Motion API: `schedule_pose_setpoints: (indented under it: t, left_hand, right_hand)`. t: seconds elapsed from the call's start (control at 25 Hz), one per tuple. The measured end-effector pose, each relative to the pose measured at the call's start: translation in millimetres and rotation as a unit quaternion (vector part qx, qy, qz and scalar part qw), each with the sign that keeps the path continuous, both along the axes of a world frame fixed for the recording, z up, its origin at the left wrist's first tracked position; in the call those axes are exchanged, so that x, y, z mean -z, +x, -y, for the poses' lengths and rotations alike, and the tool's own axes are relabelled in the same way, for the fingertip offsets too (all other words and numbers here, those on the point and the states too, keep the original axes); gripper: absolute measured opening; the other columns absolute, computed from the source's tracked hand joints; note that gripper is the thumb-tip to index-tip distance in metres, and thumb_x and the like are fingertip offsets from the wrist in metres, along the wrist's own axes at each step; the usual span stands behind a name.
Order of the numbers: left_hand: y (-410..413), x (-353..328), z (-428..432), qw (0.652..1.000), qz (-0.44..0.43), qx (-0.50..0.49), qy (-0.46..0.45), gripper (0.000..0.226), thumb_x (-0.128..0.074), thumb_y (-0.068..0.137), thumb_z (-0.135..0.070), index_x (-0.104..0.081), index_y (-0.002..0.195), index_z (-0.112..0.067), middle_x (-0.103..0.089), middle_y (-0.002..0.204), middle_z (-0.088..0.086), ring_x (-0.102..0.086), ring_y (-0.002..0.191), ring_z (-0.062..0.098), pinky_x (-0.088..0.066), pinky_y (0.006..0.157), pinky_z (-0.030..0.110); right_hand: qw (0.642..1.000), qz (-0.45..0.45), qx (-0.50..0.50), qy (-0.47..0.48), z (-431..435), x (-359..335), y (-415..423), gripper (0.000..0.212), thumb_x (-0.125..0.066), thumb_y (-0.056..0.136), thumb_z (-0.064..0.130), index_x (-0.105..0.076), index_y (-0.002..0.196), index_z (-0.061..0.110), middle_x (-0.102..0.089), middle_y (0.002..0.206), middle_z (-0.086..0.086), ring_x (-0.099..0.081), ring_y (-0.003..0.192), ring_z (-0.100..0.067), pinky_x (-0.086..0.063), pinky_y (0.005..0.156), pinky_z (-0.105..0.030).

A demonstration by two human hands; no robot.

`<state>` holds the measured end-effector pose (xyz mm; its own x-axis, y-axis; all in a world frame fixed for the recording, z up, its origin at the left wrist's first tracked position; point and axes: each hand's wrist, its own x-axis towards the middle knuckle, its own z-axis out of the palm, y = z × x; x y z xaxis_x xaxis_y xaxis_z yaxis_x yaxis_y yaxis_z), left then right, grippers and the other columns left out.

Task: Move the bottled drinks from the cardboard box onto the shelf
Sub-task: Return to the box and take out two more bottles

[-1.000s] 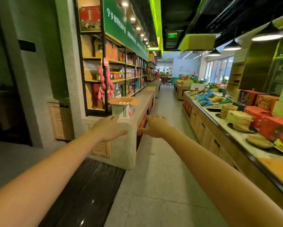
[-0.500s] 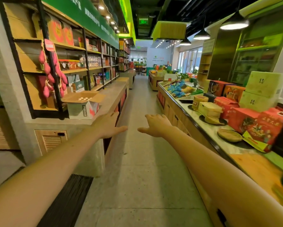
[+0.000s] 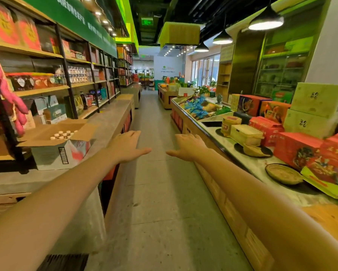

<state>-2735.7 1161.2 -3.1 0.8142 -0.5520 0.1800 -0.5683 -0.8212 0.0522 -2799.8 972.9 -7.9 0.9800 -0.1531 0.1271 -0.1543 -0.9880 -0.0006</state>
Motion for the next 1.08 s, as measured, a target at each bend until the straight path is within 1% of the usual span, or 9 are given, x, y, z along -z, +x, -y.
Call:
schedule_pose_setpoints:
  t: [0.16,0.28,0.36,0.48,0.56,0.68,0.84,0.96,1.08]
  left_hand:
    - [101.9,15.2,32.6,1.0,-0.003,0.005,0.021,0.085,-0.039,0.089,-0.062,-0.012,0.151,-0.011,-0.018,0.157,0.008,-0.023,0.143,0.023,-0.022,0.116,0.039]
    - [183.4,29.3,56.6,1.0,-0.005,-0.001,0.012,0.084,-0.038,0.089,-0.062,-0.013,0.15,-0.01,-0.019,0.157,0.009,-0.023,0.143,0.023,-0.023,0.116,0.039]
    - [240.7,36.0,71.6,1.0,-0.005,-0.014,0.001,0.084,-0.038,0.089,-0.061,-0.013,0.15,-0.009,-0.019,0.157,0.01,-0.024,0.143,0.024,-0.023,0.116,0.039]
    - [328.7,33.6,89.7,0.997,-0.031,-0.052,-0.045,0.085,-0.042,0.089,-0.06,-0.015,0.15,-0.008,-0.021,0.156,0.011,-0.025,0.142,0.026,-0.023,0.115,0.038]
    - [381.9,29.2,96.1,0.995,-0.034,-0.073,-0.064,0.083,-0.044,0.089,-0.058,-0.018,0.148,-0.007,-0.024,0.155,0.012,-0.027,0.141,0.026,-0.024,0.113,0.037]
    - [454.8,31.5,96.1,0.991,-0.039,-0.106,-0.077,0.081,-0.044,0.089,-0.058,-0.023,0.147,-0.006,-0.029,0.152,0.013,-0.031,0.138,0.028,-0.028,0.111,0.038]
    - [543.6,47.5,80.2,0.986,-0.034,-0.153,-0.054,0.081,-0.038,0.089,-0.061,-0.022,0.148,-0.007,-0.027,0.154,0.014,-0.028,0.141,0.027,-0.026,0.114,0.04]
    - [612.3,56.9,54.7,0.983,-0.034,-0.171,-0.05,0.078,-0.038,0.091,-0.058,-0.022,0.148,-0.008,-0.026,0.154,0.013,-0.027,0.141,0.027,-0.025,0.114,0.038]
    - [696.0,60.3,17.8,0.98,-0.011,-0.193,-0.046,0.076,-0.036,0.092,-0.057,-0.021,0.149,-0.01,-0.025,0.155,0.011,-0.027,0.141,0.026,-0.025,0.114,0.039]
  right_hand:
    - [1.0,-0.003,0.001,0.016,35.4,11.0,99.1,0.078,-0.044,0.088,0.061,-0.028,0.145,0.01,-0.04,0.147,-0.011,-0.037,0.135,-0.03,-0.024,0.114,-0.051]
    - [1.0,-0.003,-0.01,0.017,66.7,20.3,180.7,0.075,-0.044,0.089,0.06,-0.031,0.143,0.009,-0.042,0.146,-0.011,-0.039,0.134,-0.03,-0.024,0.114,-0.05]
    - [1.0,0.001,-0.026,0.013,87.1,22.7,240.6,0.075,-0.044,0.089,0.06,-0.031,0.142,0.009,-0.042,0.145,-0.012,-0.039,0.133,-0.031,-0.026,0.113,-0.05]
    - [0.998,0.002,-0.056,0.018,112.6,15.6,339.6,0.077,-0.044,0.089,0.06,-0.029,0.145,0.009,-0.041,0.146,-0.012,-0.039,0.133,-0.031,-0.026,0.112,-0.049]
    - [0.997,0.008,-0.076,0.007,121.8,10.6,403.5,0.077,-0.043,0.089,0.061,-0.031,0.143,0.009,-0.044,0.144,-0.013,-0.042,0.131,-0.032,-0.028,0.11,-0.049]
    - [0.993,0.0,-0.115,0.005,118.5,9.8,491.0,0.075,-0.043,0.089,0.06,-0.033,0.142,0.008,-0.044,0.143,-0.014,-0.042,0.13,-0.034,-0.029,0.11,-0.05]
    - [0.985,-0.007,-0.171,0.01,98.9,23.6,597.1,0.069,-0.04,0.093,0.055,-0.034,0.141,0.007,-0.046,0.142,-0.016,-0.042,0.131,-0.034,-0.028,0.111,-0.051]
    - [0.98,-0.007,-0.198,0.023,75.7,37.5,678.1,0.063,-0.04,0.094,0.052,-0.036,0.139,0.007,-0.047,0.14,-0.016,-0.044,0.128,-0.035,-0.03,0.109,-0.051]
    - [0.976,0.005,-0.219,0.018,41.7,49.1,772.1,0.059,-0.039,0.094,0.052,-0.04,0.135,0.009,-0.05,0.135,-0.016,-0.047,0.124,-0.034,-0.032,0.107,-0.05]
